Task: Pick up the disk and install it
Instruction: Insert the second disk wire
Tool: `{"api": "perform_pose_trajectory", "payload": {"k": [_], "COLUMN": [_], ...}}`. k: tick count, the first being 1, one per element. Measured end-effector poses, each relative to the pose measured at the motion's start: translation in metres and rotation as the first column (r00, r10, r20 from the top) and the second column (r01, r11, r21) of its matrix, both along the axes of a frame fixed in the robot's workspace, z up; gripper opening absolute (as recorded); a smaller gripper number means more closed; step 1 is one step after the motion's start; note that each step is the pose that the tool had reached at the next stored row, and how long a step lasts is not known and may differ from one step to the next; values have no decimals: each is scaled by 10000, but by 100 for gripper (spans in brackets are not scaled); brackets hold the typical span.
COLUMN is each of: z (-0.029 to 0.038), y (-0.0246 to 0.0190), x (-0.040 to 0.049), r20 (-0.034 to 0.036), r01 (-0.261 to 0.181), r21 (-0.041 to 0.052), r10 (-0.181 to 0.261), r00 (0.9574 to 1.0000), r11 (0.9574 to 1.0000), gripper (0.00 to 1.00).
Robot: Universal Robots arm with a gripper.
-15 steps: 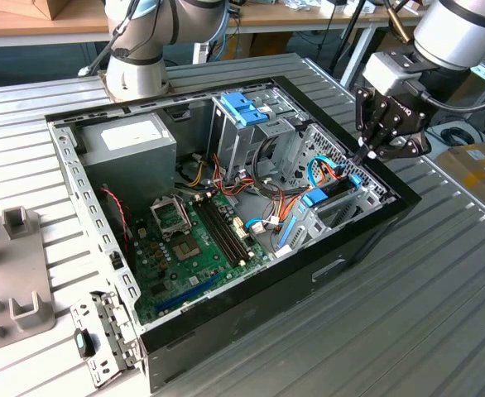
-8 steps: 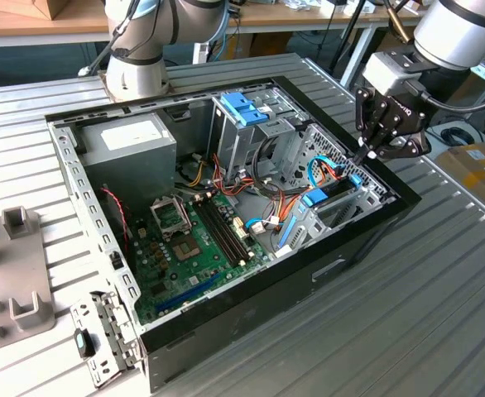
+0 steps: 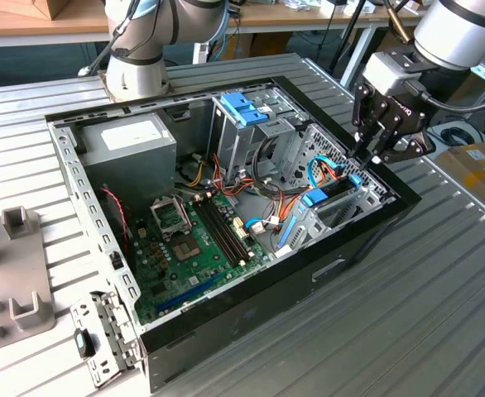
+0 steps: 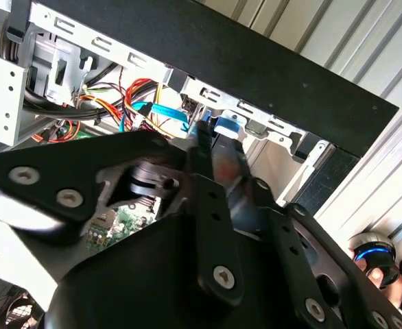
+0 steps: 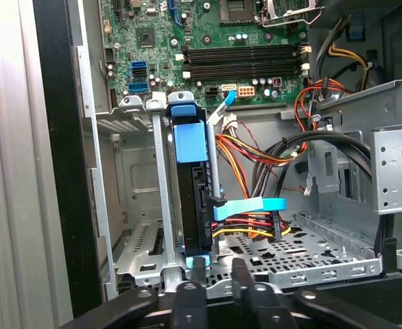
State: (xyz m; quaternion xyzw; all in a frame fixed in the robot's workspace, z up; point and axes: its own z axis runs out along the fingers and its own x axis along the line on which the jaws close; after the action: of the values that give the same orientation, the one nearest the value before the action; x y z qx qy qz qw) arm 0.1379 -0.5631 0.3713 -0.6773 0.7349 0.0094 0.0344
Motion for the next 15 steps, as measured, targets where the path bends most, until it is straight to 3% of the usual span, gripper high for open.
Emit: {"api": "perform_pose_trajectory", "payload": {"k": [3,8,15], "z": [0,-2,-13], "y": [0,0,0], "x": [0,-33,-181], "r20": [0,0,0], "r01": [0,-1,0], "r21": [0,15,34], "r10": [0,1,0], "r00": [10000,10000,10000], "r11": [10000,10000,10000], "gripper": [42,42,42]}}
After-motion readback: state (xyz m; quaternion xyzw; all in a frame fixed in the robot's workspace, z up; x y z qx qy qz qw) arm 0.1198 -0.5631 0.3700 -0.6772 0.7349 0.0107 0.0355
